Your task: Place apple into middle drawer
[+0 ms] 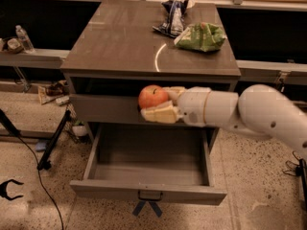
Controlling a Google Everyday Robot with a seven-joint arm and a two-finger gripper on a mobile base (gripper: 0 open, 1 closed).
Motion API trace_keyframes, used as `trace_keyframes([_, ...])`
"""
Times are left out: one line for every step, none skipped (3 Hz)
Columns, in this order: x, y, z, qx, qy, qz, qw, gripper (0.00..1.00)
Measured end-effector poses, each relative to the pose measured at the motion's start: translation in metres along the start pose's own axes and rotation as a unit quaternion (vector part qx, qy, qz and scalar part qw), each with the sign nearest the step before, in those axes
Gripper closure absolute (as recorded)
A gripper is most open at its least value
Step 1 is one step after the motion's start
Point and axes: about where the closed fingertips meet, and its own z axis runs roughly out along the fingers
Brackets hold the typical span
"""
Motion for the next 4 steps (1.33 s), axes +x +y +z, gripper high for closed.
trace_keyframes([0.067, 0.021, 0.026, 0.012, 0.012, 0.002, 0.9999, 1.00])
trace_keyframes([0.061, 0.022, 0.028, 0.009, 0.005, 0.001, 0.9999, 1.00])
trace_keyframes([0.077, 0.028, 0.041, -0.008, -0.015, 0.021, 0.9996, 1.00])
trace_keyframes([0.131, 0.044, 0.076, -0.021, -0.028, 0.024, 0.9991, 1.00])
